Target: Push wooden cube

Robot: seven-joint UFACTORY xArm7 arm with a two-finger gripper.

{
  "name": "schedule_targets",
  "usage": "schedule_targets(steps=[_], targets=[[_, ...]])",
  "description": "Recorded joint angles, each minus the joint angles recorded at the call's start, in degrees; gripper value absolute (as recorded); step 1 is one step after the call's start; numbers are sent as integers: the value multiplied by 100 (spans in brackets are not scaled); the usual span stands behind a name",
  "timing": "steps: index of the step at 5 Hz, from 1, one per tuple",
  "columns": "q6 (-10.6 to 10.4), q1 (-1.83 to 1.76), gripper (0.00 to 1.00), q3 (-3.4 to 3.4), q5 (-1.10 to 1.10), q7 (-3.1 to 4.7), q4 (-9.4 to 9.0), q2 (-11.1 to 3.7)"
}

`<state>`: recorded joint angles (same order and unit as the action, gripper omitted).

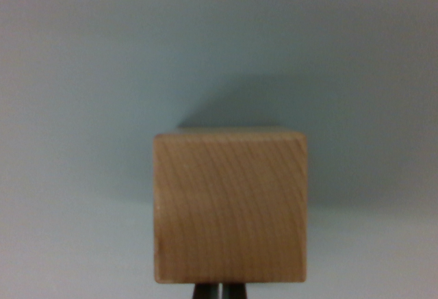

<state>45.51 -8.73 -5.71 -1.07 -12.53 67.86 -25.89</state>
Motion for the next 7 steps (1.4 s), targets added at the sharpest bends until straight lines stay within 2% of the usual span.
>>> schedule_targets(steps=[1,2,3,4,5,6,7], targets=[[0,0,100,0,0,0,0,0],[99,8,100,17,-14,21,265,-167],[99,8,100,17,-14,21,265,-167],[194,16,100,32,-27,41,516,-325],[194,16,100,32,-27,41,516,-325],[280,23,100,47,-39,59,748,-470],[280,23,100,47,-39,59,748,-470]])
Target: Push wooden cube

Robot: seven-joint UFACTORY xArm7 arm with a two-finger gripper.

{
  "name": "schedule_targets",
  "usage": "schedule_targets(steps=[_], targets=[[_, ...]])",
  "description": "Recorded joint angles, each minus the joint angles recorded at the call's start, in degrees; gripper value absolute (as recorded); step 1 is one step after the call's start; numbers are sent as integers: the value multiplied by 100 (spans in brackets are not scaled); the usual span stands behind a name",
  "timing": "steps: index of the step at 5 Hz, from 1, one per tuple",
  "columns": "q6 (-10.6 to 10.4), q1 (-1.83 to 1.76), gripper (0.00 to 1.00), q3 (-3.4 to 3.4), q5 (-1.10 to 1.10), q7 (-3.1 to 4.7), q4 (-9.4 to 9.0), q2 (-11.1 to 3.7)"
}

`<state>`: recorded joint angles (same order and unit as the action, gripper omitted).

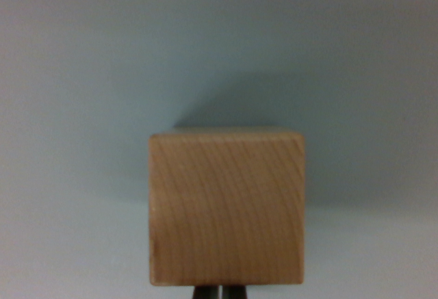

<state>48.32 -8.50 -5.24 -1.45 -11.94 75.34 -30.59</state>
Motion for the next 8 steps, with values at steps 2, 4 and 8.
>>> schedule_targets(steps=[2,4,8], targets=[[77,6,100,13,-11,16,204,-129],[139,12,100,23,-19,29,371,-233],[221,18,100,37,-30,46,588,-370]])
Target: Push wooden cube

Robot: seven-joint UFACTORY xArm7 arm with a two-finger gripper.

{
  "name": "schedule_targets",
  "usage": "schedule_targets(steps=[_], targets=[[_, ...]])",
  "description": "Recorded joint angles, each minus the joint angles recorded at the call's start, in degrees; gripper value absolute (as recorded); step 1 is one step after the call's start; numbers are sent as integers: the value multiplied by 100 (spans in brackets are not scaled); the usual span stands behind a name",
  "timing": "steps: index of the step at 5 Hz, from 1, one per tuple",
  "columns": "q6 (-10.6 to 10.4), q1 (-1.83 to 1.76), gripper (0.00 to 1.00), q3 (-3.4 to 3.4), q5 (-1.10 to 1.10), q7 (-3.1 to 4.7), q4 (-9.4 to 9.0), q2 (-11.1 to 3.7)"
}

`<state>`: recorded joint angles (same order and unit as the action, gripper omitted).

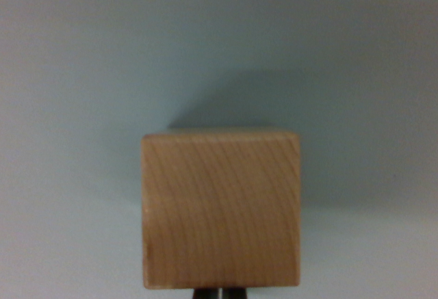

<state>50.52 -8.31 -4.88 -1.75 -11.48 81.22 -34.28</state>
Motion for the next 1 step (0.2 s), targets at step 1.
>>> schedule_targets(steps=[1], targets=[[11,1,100,2,-2,2,31,-19]])
